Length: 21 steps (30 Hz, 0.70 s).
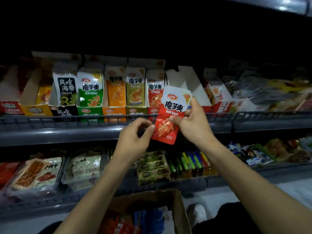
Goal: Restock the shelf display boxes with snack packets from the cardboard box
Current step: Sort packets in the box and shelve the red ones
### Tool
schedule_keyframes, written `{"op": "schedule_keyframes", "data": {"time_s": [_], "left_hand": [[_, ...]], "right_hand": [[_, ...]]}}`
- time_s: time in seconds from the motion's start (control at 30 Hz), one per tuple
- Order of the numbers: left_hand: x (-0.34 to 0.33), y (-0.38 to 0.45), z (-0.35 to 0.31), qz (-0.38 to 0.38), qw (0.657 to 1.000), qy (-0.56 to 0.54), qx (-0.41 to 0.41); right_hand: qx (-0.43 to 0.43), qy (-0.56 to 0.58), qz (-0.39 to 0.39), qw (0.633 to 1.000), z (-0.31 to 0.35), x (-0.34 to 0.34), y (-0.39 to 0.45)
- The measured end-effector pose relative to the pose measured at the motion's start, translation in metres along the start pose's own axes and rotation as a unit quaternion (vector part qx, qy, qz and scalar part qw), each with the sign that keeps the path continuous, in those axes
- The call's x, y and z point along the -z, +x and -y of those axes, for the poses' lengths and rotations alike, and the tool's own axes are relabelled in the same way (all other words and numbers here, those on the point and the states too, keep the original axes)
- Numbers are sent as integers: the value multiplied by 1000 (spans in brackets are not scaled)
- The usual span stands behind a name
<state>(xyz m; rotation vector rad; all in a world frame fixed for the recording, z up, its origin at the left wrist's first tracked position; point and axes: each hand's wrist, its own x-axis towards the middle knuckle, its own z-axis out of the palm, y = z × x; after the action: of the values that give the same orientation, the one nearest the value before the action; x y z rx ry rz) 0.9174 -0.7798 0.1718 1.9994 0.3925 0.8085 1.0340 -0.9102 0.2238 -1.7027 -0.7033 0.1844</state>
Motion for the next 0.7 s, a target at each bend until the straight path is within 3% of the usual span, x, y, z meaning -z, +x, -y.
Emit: {"op": "schedule_keyframes", "data": {"time_s": [0.1,0.17,0.27,0.4,0.57,0.7], "left_hand": [[-2,32,3,-41,973,193,-119],[-3,47,3,-27,933,339,-115],[-4,56,6,16,895,437,-86],[-4,57,15,43,884,459,-80],[-9,59,24,11,896,432,-103],[-8,59,23,18,906,411,-102]], "right_hand": [[48,-78,-31,995,18,3,30],[77,-129,-48,988,26,0,49],[109,-174,-64,977,39,-10,76],[113,-221,-63,967,48,-28,105],[72,-227,-9,971,27,-41,124],[113,-358,8,927,11,-36,132]]}}
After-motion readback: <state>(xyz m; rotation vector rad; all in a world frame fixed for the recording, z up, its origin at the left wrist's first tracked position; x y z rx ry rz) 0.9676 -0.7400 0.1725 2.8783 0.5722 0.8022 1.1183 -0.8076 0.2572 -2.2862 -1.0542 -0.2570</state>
